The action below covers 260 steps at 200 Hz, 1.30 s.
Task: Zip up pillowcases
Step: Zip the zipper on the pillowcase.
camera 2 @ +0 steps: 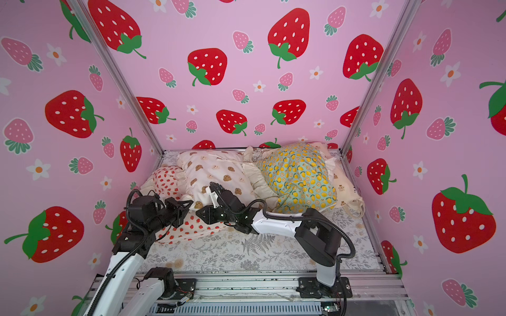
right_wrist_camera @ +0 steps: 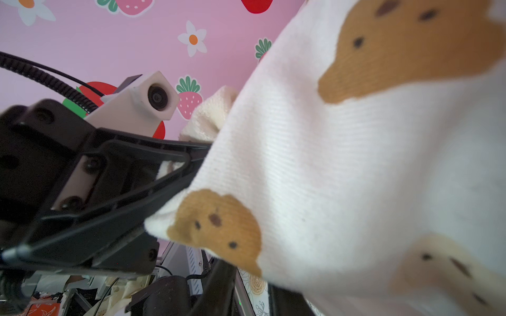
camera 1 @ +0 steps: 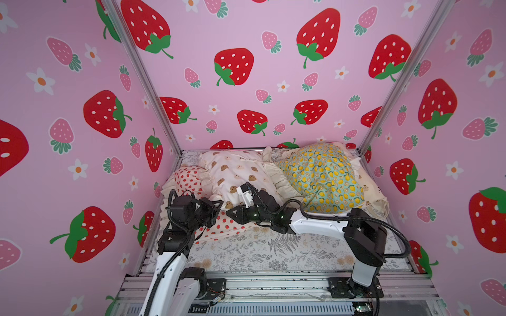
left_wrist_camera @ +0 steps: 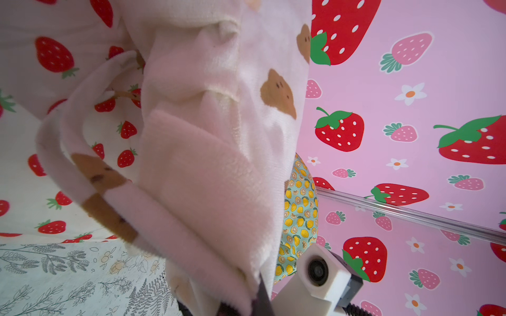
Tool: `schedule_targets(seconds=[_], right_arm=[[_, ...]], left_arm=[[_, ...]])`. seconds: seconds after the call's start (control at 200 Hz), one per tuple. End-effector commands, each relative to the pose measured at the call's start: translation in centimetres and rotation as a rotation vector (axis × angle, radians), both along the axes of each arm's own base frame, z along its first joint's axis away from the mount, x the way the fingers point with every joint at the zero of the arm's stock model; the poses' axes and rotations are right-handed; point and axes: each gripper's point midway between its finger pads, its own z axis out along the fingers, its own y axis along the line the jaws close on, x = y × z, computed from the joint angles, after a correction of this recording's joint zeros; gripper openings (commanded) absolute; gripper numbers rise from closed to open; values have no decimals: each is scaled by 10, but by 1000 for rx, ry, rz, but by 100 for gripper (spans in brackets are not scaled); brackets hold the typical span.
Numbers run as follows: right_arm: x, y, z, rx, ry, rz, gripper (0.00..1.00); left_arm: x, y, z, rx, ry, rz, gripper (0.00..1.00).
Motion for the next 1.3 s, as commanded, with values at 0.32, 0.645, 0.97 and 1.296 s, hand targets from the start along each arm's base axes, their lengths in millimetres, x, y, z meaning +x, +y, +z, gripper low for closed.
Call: schedule_targets(seconds=[0.32, 0.645, 0.97, 1.296], right_arm=[[-3, 7, 34, 83, -48, -1, 19], [1, 8, 37, 80, -71, -16, 15], [3, 7, 34, 68, -69, -27, 6], [7, -4, 14, -21, -37, -77, 0]], left_arm=[[-1, -7, 6, -37, -20, -23, 0], [-1, -7, 4, -37, -15, -22, 0], [0, -7, 4, -37, -16, -18, 0], [1, -5, 7, -29, -20, -10, 0]])
